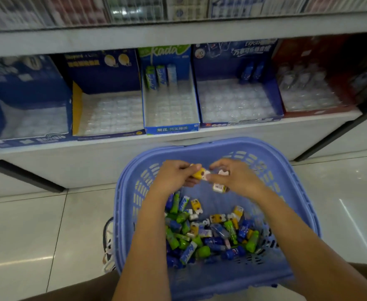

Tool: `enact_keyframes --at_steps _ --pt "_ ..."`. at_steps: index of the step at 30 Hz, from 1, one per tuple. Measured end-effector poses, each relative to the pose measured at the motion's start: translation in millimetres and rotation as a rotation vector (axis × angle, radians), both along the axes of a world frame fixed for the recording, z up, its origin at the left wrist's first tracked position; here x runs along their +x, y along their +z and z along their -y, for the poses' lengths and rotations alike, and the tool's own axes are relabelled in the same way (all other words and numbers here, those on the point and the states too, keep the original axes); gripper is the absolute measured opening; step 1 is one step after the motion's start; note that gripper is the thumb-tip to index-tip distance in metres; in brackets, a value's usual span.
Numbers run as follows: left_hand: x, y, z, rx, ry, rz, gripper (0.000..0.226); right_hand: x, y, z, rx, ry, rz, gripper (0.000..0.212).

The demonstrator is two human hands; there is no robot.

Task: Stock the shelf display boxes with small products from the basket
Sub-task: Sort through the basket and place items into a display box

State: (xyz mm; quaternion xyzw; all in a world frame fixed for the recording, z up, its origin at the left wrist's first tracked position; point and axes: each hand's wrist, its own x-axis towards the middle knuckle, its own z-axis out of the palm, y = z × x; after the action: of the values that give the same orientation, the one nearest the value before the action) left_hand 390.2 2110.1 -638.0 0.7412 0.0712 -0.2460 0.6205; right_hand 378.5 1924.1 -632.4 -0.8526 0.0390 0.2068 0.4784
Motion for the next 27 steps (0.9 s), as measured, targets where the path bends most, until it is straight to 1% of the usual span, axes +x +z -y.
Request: enact_keyframes --at_steps 2,4,5,7,11,14,16,18,20,21,22,23,24,25,26,27 --pt "-2 23 -14 -0.124 0.124 -0.002 0.022 3 15 -6 0.17 -0.182 -0.063 0.015" --pt "-4 45 -30 -0.247 0.211 0.017 0.019 5 32 -16 0.289 -0.25 -0.125 0.017" --pt "-5 55 -37 -0.305 0.245 0.04 0.018 7 41 -23 0.329 -0.252 -0.14 0.019" --pt "-7 73 -52 -0.402 0.312 0.095 0.015 13 58 -39 0.39 -0.213 -0.11 0.019" --pt "-8 95 -80 -0.569 0.505 0.179 0.008 34 93 -80 0.582 -0.074 0.001 0.004" --pt "-6 102 -99 -0.575 0.62 0.256 0.007 55 110 -111 0.633 -0.082 0.043 0.009" --pt "0 102 -108 -0.503 0.689 0.295 0.008 71 118 -130 0.682 -0.144 0.037 0.007" --pt "8 99 -114 -0.388 0.754 0.341 0.01 88 124 -146 0.714 -0.214 0.035 0.013" --pt "17 93 -117 -0.162 0.784 0.427 0.009 106 126 -160 0.631 -0.195 0.106 0.016" --pt "22 90 -118 -0.017 0.779 0.482 0.009 115 126 -166 0.508 -0.164 0.169 0.012" --pt "25 87 -118 0.115 0.759 0.535 0.01 123 125 -171 0.319 -0.128 0.246 0.011" --pt "27 84 -117 0.207 0.725 0.578 0.013 133 123 -175 0.092 -0.09 0.334 0.017" --pt "29 81 -114 0.262 0.68 0.6 0.016 140 122 -179 -0.117 -0.047 0.427 0.023" --pt "31 76 -112 0.292 0.634 0.601 0.016 146 121 -182 -0.269 0.001 0.518 0.025" --pt "32 71 -109 0.313 0.594 0.59 0.015 151 119 -185 -0.348 0.048 0.588 0.026" --pt "32 67 -107 0.326 0.571 0.576 0.013 156 117 -188 -0.379 0.089 0.629 0.027"
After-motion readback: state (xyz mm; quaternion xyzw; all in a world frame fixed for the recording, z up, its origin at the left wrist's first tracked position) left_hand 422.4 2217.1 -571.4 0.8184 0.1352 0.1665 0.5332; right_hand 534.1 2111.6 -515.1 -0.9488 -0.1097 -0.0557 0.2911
